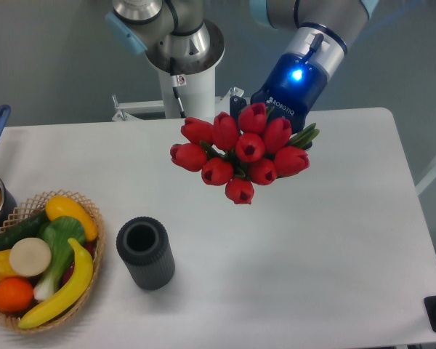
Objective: Insert the flowers into the vase
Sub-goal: 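Carry the red tulip bouquet with the gripper toward the grey vase, then lower the tulip stems into the opening of the grey vase, then push the held bouquet further down into the vase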
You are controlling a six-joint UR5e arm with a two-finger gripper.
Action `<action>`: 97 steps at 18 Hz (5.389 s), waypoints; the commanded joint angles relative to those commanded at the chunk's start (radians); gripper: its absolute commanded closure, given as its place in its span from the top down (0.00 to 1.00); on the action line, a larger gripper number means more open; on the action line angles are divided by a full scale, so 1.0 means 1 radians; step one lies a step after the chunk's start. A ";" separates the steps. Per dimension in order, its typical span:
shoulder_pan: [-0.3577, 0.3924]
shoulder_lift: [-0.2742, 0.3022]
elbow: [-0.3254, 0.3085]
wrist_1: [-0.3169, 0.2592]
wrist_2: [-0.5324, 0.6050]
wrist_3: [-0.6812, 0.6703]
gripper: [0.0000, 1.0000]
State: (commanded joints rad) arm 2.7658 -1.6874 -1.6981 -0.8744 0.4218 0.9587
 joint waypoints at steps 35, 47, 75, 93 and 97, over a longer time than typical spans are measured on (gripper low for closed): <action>-0.206 -0.175 0.052 0.094 -0.285 0.175 0.22; -0.232 -0.216 0.009 0.095 -0.364 0.272 0.22; -0.238 -0.258 -0.094 0.101 -0.390 0.279 0.22; -0.222 -0.304 -0.147 0.101 -0.390 0.359 0.23; -0.222 -0.319 -0.153 0.101 -0.390 0.385 0.23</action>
State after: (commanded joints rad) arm 2.5433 -2.0064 -1.8515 -0.7731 0.0322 1.3437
